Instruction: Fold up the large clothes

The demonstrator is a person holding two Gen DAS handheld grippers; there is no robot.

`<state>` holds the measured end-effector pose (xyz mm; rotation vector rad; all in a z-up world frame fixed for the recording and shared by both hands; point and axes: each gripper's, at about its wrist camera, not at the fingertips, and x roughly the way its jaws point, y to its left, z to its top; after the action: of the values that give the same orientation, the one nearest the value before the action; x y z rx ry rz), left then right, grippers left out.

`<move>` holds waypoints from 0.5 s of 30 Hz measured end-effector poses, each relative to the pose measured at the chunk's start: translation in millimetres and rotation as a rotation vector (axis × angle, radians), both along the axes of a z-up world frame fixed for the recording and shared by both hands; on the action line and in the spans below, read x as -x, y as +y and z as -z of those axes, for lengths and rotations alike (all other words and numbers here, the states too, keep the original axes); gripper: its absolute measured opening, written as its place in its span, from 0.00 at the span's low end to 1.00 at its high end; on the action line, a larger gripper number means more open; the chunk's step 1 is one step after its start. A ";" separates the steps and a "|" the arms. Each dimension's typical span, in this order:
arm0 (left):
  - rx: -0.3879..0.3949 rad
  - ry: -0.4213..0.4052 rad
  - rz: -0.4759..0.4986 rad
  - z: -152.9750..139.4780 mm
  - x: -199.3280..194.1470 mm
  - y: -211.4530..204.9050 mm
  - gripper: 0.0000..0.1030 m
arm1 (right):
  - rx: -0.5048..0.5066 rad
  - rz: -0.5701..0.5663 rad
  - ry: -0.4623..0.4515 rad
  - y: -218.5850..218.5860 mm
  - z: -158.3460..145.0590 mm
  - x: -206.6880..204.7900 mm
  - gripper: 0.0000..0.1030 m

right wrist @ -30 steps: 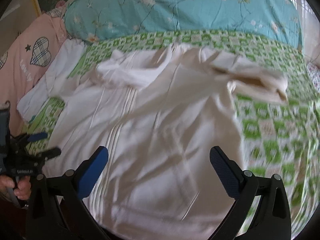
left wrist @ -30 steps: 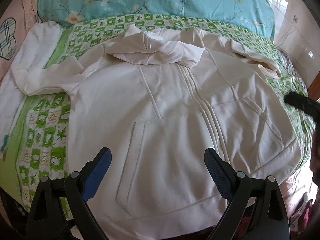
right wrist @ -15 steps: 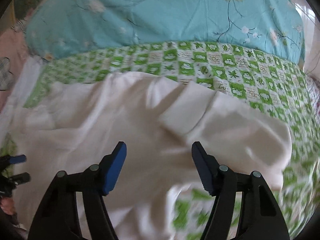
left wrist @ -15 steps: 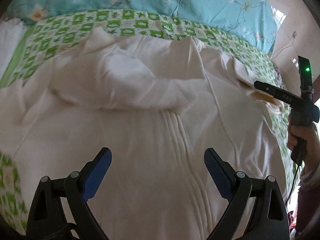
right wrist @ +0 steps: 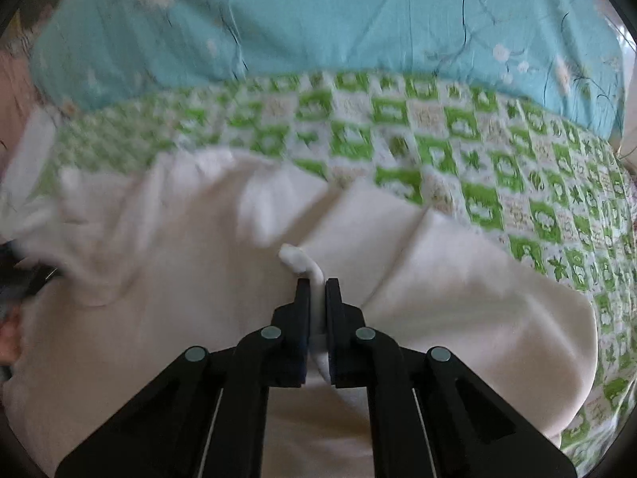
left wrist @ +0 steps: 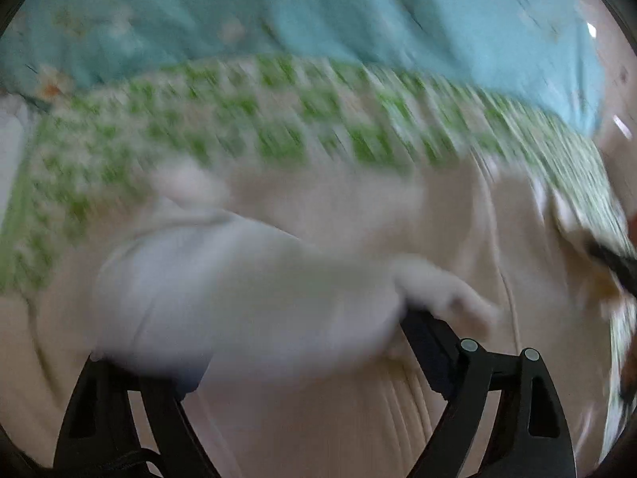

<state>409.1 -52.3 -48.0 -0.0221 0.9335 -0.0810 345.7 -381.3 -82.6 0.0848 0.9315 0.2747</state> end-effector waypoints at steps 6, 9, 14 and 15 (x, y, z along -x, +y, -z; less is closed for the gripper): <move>0.061 -0.142 -0.147 -51.3 -18.4 48.4 0.85 | -0.311 -0.089 -0.064 38.8 -44.0 26.8 0.07; 0.090 -0.129 -0.118 -52.0 2.6 66.6 0.85 | -0.429 -0.195 -0.060 88.0 -52.6 42.2 0.07; 0.138 -0.101 -0.094 -41.3 80.0 104.6 0.87 | -0.504 -0.366 0.018 182.0 -42.0 67.0 0.07; 0.163 -0.093 -0.094 -40.6 94.3 111.8 0.87 | -0.506 -0.393 0.039 197.8 -37.3 74.5 0.07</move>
<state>314.8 59.5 -7.3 -0.2111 0.8298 -0.0700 271.1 -183.4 -45.4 0.3751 0.8956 0.8741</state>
